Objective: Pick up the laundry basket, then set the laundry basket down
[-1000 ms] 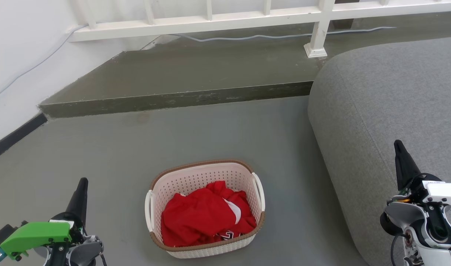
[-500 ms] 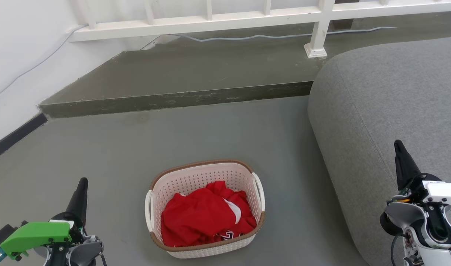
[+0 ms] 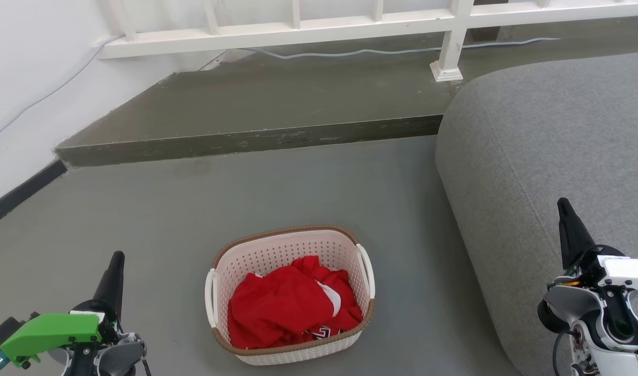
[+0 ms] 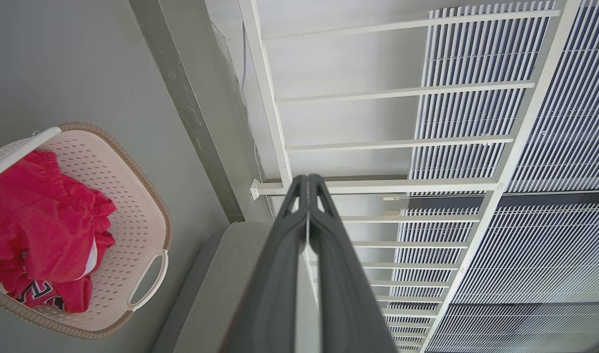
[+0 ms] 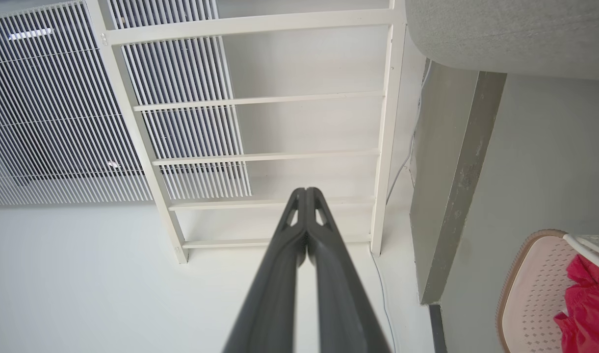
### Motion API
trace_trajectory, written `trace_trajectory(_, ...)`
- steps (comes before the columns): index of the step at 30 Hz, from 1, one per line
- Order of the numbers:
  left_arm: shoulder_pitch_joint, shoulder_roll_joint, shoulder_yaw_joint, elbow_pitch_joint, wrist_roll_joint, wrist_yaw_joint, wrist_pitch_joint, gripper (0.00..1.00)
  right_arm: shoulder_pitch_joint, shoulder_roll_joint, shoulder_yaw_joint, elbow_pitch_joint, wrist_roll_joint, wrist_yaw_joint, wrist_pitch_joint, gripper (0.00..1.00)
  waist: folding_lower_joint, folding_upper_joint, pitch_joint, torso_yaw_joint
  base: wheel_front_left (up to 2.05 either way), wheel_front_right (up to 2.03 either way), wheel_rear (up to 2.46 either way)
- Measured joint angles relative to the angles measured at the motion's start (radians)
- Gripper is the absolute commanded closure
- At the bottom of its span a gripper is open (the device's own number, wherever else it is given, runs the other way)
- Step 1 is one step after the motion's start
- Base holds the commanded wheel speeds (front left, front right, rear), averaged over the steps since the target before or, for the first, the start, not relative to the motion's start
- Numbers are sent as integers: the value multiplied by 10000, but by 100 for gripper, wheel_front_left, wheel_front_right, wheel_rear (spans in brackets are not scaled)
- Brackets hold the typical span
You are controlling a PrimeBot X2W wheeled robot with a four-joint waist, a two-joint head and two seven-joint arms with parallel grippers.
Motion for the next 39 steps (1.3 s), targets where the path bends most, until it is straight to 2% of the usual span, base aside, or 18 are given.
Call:
trace_trajectory(5,1,-2,-2,10,0,0,0,100,1,8,2,12,0,-2,0,100,0,0,0,0,0,0,0)
trace_trajectory(6,35,-23,-2,90,2,6,0,0,15,35,2,94,4,-35,-2,0,0,0,0,0,0,0,0)
trace_trajectory(11,349,-198,-42,418,2,10,-4,0,398,226,73,410,4,-42,-4,0,0,0,2,0,0,0,0)
trace_trajectory(29,343,-194,-284,-6,-65,10,-487,0,355,205,830,-50,-222,-42,-451,0,0,0,36,2,0,0,0)
trace_trajectory(39,335,-36,-591,-360,589,10,-895,0,226,157,1407,-217,-897,-42,-857,0,0,0,54,-5,0,0,0)
